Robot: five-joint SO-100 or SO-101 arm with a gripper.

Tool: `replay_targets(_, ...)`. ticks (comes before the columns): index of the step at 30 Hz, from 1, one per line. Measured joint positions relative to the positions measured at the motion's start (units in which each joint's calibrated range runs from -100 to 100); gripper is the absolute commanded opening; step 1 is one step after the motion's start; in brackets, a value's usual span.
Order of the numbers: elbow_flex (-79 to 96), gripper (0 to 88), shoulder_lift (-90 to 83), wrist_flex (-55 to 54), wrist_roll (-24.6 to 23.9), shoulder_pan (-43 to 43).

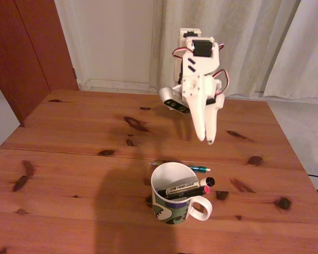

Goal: Clean up the desk and place the pens and markers into the cup

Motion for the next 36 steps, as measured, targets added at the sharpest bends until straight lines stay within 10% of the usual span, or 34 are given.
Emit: replay_targets(36, 9.9, 14.8, 13.5, 0.0, 23.6, -0.4)
